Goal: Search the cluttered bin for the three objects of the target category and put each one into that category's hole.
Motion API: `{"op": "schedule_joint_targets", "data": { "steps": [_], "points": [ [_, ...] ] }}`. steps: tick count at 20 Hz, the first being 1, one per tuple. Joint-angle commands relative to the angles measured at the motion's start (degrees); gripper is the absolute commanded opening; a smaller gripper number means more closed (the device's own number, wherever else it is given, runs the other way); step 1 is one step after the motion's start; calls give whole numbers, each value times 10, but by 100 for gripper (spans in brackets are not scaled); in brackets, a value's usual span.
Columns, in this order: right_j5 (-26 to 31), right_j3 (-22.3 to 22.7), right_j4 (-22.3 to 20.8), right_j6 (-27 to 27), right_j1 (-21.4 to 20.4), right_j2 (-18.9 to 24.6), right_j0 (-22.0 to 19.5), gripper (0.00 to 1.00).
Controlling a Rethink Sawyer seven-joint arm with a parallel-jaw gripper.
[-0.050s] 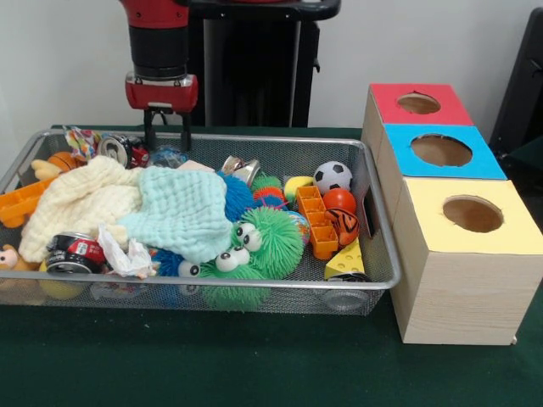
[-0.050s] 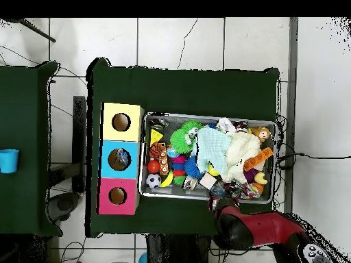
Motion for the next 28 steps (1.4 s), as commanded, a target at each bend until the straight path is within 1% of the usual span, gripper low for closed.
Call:
{"op": "schedule_joint_targets", "data": {
  "steps": [1,4,10,17,21,25,26,28],
  "points": [
    [22,-15,-47,-22,42,25,34,100],
    [0,-23,-60,-5,55,4,54,100],
    [-7,-35,-69,-1,62,-4,59,100],
    [41,-16,-56,-46,36,50,5,100],
    [83,-2,-35,-88,14,100,-43,100],
    [118,13,-19,-117,-9,141,-82,100],
    [128,14,-14,-124,-11,152,-92,100],
    [135,9,-18,-125,-8,161,-100,100]
  ]
}}
